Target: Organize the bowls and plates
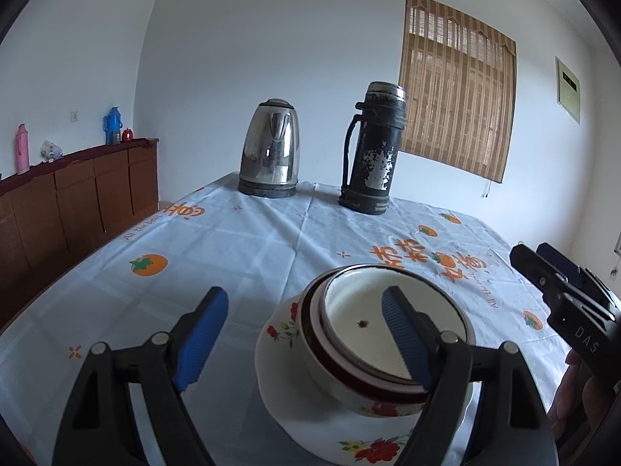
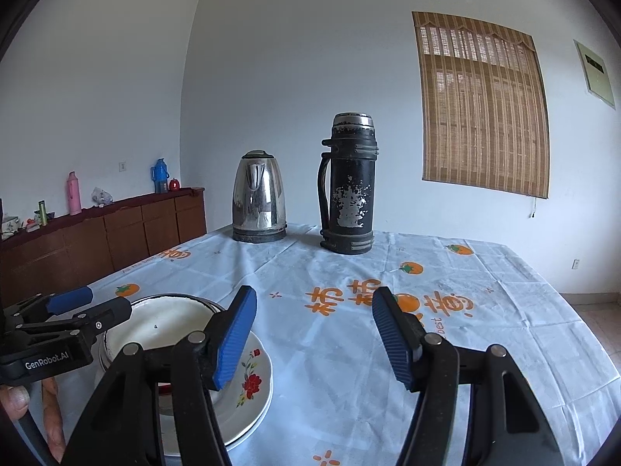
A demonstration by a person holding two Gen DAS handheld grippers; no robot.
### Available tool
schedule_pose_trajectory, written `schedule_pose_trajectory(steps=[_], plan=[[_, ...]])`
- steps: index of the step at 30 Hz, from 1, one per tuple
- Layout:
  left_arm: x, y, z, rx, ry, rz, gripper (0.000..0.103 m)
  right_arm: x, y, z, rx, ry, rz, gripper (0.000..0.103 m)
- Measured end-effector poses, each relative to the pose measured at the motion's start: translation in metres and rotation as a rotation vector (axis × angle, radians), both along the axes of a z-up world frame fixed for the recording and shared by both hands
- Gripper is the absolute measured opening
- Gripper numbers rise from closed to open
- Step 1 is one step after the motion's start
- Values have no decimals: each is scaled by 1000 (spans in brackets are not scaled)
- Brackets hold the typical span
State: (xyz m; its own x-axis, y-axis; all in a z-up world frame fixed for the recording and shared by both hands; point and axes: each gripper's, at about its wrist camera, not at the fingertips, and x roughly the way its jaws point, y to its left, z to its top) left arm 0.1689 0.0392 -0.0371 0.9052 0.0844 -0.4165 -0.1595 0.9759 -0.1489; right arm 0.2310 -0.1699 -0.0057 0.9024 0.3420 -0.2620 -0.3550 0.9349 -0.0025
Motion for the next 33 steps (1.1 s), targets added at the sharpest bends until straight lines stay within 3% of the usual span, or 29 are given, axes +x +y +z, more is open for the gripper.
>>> schedule_pose_trajectory(steps=[23, 33], plan=[[-3, -13, 2, 96, -14, 12, 84, -5, 0, 4, -4, -21, -9, 67], [-4, -13, 5, 98, -21, 0, 88, -6, -2, 4, -1, -35, -13, 67]])
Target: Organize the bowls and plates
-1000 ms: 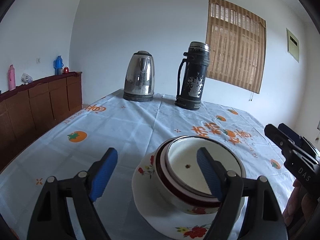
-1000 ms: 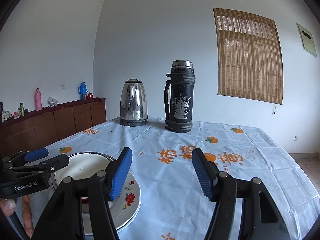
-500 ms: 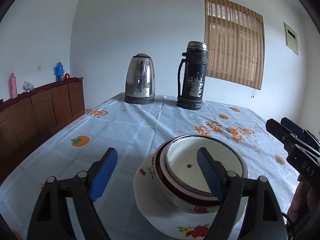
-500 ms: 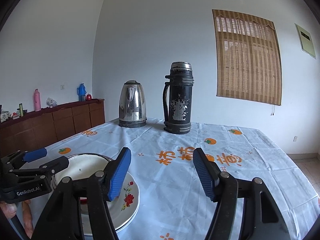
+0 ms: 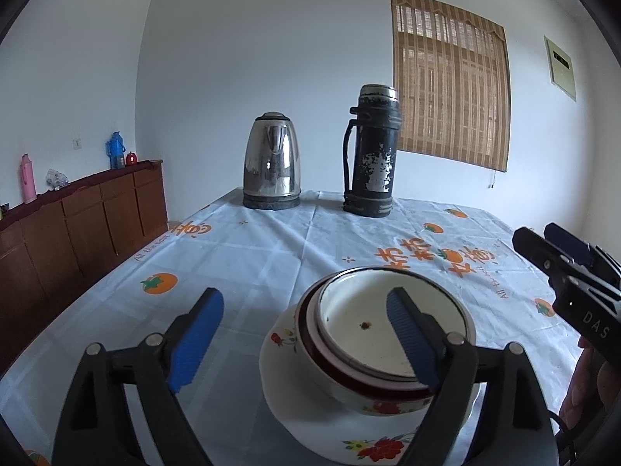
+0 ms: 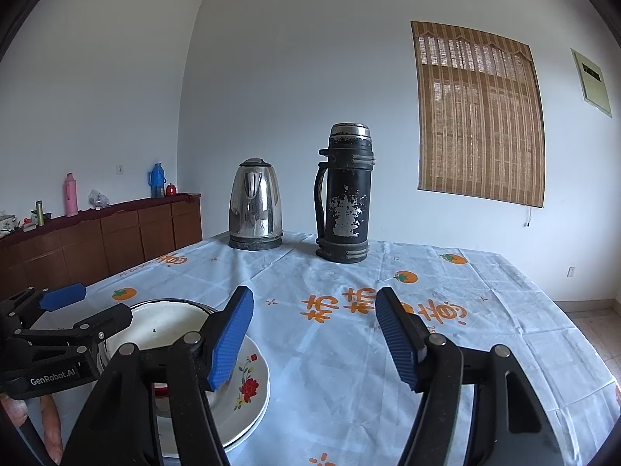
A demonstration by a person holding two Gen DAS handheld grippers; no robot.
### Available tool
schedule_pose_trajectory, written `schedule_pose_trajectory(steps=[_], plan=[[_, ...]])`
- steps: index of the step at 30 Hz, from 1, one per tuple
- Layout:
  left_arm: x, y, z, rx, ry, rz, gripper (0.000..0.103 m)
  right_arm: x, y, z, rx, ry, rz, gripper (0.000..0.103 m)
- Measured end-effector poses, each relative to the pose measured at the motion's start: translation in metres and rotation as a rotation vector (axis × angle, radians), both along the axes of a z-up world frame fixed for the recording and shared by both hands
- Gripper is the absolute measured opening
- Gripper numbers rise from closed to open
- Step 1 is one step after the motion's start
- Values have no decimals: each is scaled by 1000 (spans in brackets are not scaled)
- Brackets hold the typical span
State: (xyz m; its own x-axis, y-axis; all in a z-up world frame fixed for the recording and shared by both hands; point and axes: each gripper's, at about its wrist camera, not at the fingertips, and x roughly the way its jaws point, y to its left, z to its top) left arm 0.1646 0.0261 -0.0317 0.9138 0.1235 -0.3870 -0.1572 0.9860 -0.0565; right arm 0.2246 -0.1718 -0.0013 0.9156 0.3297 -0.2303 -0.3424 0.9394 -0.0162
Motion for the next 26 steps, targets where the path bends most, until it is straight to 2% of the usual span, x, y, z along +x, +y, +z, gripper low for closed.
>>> schedule_pose_trajectory(steps=[9, 26], plan=[[-5, -16, 5, 49, -22, -59, 88, -2, -4, 3, 9, -20, -10, 67], [-10, -20, 9, 87, -61, -40, 92, -3, -1, 2, -4, -31, -10, 67]])
